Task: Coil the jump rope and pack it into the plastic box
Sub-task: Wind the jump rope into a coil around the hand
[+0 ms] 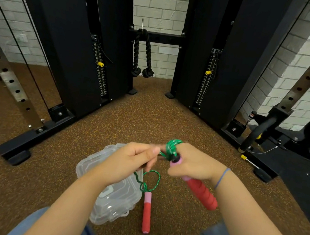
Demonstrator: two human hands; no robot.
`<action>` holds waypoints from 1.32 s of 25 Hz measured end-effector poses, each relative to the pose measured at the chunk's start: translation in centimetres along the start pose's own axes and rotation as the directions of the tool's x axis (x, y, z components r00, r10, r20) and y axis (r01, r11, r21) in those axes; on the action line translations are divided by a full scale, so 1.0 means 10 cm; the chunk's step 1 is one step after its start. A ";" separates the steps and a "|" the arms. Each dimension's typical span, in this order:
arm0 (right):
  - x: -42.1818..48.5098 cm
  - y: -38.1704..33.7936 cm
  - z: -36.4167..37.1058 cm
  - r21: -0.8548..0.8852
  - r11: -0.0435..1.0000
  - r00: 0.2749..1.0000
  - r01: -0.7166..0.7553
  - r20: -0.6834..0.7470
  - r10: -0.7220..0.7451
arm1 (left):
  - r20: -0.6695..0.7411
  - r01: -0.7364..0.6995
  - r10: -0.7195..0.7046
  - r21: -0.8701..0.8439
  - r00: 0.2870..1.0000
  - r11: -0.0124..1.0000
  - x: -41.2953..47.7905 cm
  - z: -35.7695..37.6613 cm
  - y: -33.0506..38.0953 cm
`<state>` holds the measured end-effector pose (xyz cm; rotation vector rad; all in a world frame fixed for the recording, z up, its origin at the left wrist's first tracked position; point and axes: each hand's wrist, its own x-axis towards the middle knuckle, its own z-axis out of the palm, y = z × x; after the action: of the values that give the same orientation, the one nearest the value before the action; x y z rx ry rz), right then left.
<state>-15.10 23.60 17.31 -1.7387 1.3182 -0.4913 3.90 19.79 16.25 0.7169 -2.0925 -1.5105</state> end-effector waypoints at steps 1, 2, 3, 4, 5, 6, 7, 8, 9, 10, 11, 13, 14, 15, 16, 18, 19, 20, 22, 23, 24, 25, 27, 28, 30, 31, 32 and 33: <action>0.01 0.00 0.03 -0.130 0.991 0.999 -0.033 -0.005 0.033 | -0.017 -0.014 0.015 0.042 1.000 0.999 0.00 0.00 -0.01; 0.02 0.00 0.05 -0.226 0.973 0.999 -0.048 0.003 0.050 | -0.039 -0.026 0.030 0.089 0.999 0.996 -0.01 0.00 -0.02; 0.04 0.00 0.08 -0.261 0.964 0.998 -0.047 0.033 0.058 | -0.067 -0.036 0.046 0.139 0.997 0.990 -0.01 0.00 -0.03; 0.05 0.01 0.09 -0.251 0.967 0.995 -0.041 0.073 0.061 | -0.098 -0.049 0.069 0.188 0.993 0.981 -0.01 -0.01 -0.04; 0.06 0.01 0.09 -0.235 0.971 0.993 -0.036 0.103 0.061 | -0.129 -0.068 0.100 0.236 0.987 0.969 0.00 -0.01 -0.05; 0.06 0.00 0.08 -0.215 0.976 0.990 -0.021 0.133 0.050 | -0.157 -0.092 0.141 0.285 0.977 0.954 0.01 0.00 -0.06; 0.05 -0.02 0.06 -0.174 0.985 0.984 -0.002 0.177 0.033 | -0.182 -0.119 0.187 0.329 0.965 0.937 0.02 0.00 -0.06; 0.04 -0.05 0.04 -0.092 0.996 0.970 0.018 0.241 0.005 | -0.199 -0.147 0.228 0.355 0.953 0.923 0.03 0.01 -0.07; 0.03 -0.06 0.04 0.020 0.999 0.948 0.027 0.316 -0.032 | -0.213 -0.171 0.259 0.360 0.942 0.917 0.03 0.02 -0.07; 0.01 -0.06 0.04 0.140 0.990 0.922 0.031 0.379 -0.083 | -0.229 -0.188 0.275 0.341 0.934 0.921 0.04 0.02 -0.07; 0.01 -0.05 0.06 0.251 0.967 0.892 0.040 0.428 -0.148 | -0.247 -0.198 0.275 0.296 0.929 0.934 0.04 0.03 -0.07; 0.01 -0.02 0.12 0.473 0.878 0.839 0.073 0.447 -0.311 | -0.287 -0.205 0.247 0.168 0.926 0.964 0.04 0.04 -0.05; 0.03 0.00 0.16 0.584 0.807 0.815 0.083 0.426 -0.392 | -0.313 -0.205 0.241 0.146 0.919 0.968 0.03 0.04 -0.04; 0.06 0.02 0.18 0.683 0.726 0.795 0.083 0.394 -0.462 | -0.337 -0.195 0.238 0.155 0.911 0.968 0.04 0.05 -0.03; 0.07 0.01 0.20 0.768 0.636 0.773 0.080 0.354 -0.526 | -0.355 -0.176 0.227 0.171 0.907 0.969 0.04 0.05 -0.03; 0.13 0.05 0.23 0.879 0.472 0.767 0.065 0.258 -0.588 | -0.352 -0.134 0.199 0.200 0.915 0.971 0.05 0.05 -0.05; 0.16 0.06 0.25 0.913 0.405 0.804 0.054 0.201 -0.560 | -0.326 -0.125 0.188 0.204 0.927 0.971 0.05 0.06 -0.06; 0.17 0.06 0.28 0.940 0.338 0.858 0.044 0.137 -0.494 | -0.292 -0.111 0.164 0.188 0.942 0.976 0.05 0.08 -0.07; 0.22 0.06 0.37 0.983 0.169 0.907 0.075 0.004 -0.421 | -0.253 -0.063 0.089 0.112 0.963 0.992 0.06 0.13 -0.05; 0.23 0.02 0.41 0.992 0.059 0.894 0.111 -0.074 -0.442 | -0.258 -0.042 0.065 0.093 0.964 0.995 0.06 0.15 -0.06; 0.24 -0.04 0.43 0.987 -0.051 0.877 0.154 -0.160 -0.452 | -0.267 -0.022 0.045 0.087 0.963 0.996 0.07 0.18 -0.06; 0.26 -0.08 0.45 0.973 -0.138 0.863 0.187 -0.230 -0.450 | -0.253 0.002 0.016 0.070 0.967 0.998 0.07 0.21 -0.05; 0.29 -0.13 0.44 0.946 -0.230 0.850 0.227 -0.308 -0.428 | -0.182 0.041 -0.038 0.015 0.983 0.999 0.10 0.26 -0.06; 0.30 -0.12 0.42 0.936 -0.255 0.845 0.242 -0.332 -0.419 | -0.137 0.062 -0.064 -0.016 0.989 0.998 0.11 0.28 -0.07; 0.29 -0.08 0.35 0.921 -0.272 0.843 0.280 -0.371 -0.390 | -0.042 0.094 -0.097 -0.071 0.994 0.993 0.13 0.30 -0.10; 0.28 -0.06 0.30 0.916 -0.263 0.847 0.303 -0.385 -0.365 | 0.003 0.101 -0.101 -0.109 0.995 0.989 0.13 0.31 -0.11; 0.26 -0.04 0.24 0.913 -0.236 0.856 0.333 -0.398 -0.330 | 0.046 0.116 -0.110 -0.151 0.993 0.982 0.13 0.31 -0.14; 0.24 -0.01 0.19 0.909 -0.196 0.864 0.368 -0.412 -0.290 | 0.089 0.150 -0.135 -0.192 0.987 0.970 0.12 0.30 -0.15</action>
<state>-12.82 22.19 15.94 -0.5667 0.0489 -1.4219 1.26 20.77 14.02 0.7592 -1.9423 -1.8212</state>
